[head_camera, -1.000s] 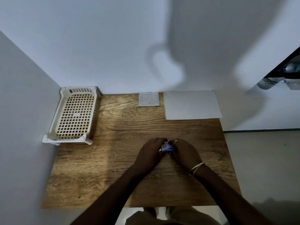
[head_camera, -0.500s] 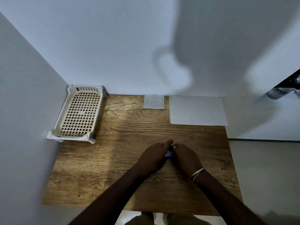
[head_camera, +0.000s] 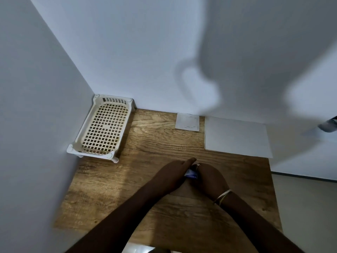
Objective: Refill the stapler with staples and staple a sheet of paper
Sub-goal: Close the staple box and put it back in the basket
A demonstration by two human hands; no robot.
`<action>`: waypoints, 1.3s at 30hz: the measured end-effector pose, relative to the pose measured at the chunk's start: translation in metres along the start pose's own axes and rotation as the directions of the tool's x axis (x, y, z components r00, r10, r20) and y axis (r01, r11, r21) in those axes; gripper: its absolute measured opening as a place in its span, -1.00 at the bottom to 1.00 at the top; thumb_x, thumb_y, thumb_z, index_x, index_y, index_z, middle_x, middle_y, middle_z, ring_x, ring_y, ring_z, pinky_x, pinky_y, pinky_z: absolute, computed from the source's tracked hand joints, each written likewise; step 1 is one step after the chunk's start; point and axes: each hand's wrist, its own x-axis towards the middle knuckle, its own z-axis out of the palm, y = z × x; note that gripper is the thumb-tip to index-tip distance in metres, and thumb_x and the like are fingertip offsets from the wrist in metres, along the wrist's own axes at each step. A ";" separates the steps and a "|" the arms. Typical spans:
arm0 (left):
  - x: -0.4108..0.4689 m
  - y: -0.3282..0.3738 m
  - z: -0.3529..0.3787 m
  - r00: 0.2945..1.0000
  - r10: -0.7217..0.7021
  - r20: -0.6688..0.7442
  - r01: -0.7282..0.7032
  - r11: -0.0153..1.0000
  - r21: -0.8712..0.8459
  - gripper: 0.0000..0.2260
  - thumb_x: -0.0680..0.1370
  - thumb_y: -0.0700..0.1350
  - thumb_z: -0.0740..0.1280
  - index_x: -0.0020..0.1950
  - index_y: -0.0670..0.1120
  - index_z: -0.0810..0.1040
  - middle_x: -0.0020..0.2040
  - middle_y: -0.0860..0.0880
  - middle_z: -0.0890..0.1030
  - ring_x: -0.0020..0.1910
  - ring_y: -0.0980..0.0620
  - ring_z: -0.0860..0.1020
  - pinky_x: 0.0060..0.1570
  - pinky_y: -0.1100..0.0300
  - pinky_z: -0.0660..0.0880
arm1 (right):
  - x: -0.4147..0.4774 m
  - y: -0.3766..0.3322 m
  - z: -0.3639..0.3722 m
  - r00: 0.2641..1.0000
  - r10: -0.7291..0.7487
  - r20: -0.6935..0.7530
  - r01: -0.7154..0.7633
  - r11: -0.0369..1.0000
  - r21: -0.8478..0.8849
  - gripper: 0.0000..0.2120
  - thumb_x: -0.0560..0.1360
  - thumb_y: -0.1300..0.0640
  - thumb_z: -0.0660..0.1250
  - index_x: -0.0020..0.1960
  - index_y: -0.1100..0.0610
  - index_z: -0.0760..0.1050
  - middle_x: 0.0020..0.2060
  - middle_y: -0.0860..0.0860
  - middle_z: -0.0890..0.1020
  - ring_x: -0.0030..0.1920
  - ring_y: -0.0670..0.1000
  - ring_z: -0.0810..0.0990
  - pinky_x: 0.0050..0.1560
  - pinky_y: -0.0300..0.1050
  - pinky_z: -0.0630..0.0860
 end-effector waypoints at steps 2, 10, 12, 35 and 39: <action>-0.001 -0.015 -0.019 1.000 -0.003 -0.018 0.003 1.000 0.002 -0.41 0.58 -0.19 0.34 0.59 -0.08 0.25 0.31 -0.20 0.56 0.22 -0.16 0.53 0.10 0.14 0.38 | 0.018 -0.016 -0.003 0.999 -0.030 -0.032 0.031 0.999 0.029 -0.73 0.44 0.03 0.37 0.13 -0.01 0.60 0.00 -0.02 0.69 0.00 0.03 0.64 -0.05 -0.09 0.55; -0.016 -0.083 -0.128 0.991 -0.065 -0.116 0.072 0.996 0.060 -0.46 0.52 -0.23 0.43 0.49 -0.15 0.41 0.30 -0.19 0.60 0.23 -0.18 0.58 0.17 0.03 0.48 | 0.116 -0.104 -0.014 0.980 -0.196 -0.016 0.197 0.974 0.110 -0.78 0.43 0.10 0.41 0.08 0.02 0.62 -0.08 0.02 0.68 -0.10 0.03 0.63 -0.11 -0.07 0.56; -0.020 -0.098 -0.151 0.985 -0.083 -0.149 0.095 0.993 0.077 -0.49 0.50 -0.26 0.45 0.45 -0.16 0.46 0.25 -0.21 0.62 0.18 -0.19 0.60 0.13 0.02 0.51 | 0.141 -0.124 -0.019 0.972 -0.235 -0.007 0.234 0.969 0.076 -0.83 0.42 0.12 0.41 0.02 0.05 0.62 -0.14 0.04 0.67 -0.14 0.06 0.63 -0.19 -0.13 0.50; -0.003 -0.247 -0.268 0.954 -0.166 -0.250 0.189 0.979 0.070 -0.52 0.42 -0.36 0.48 0.32 -0.16 0.56 0.06 -0.09 0.70 -0.03 -0.03 0.66 0.00 0.03 0.60 | 0.316 -0.241 -0.015 0.951 -0.308 -0.016 0.308 0.951 -0.028 -0.86 0.45 0.20 0.39 -0.01 0.20 0.56 -0.08 0.18 0.68 -0.06 0.19 0.65 -0.15 -0.05 0.51; 0.001 -0.258 -0.264 0.960 -0.148 -0.239 0.172 0.982 0.083 -0.52 0.41 -0.35 0.47 0.31 -0.14 0.56 0.04 -0.05 0.70 -0.08 0.06 0.63 -0.09 0.34 0.49 | 0.323 -0.242 -0.006 0.953 -0.302 -0.016 0.301 0.953 -0.045 -0.82 0.46 0.21 0.38 0.05 0.22 0.56 -0.02 0.20 0.67 0.00 0.22 0.64 -0.07 -0.01 0.54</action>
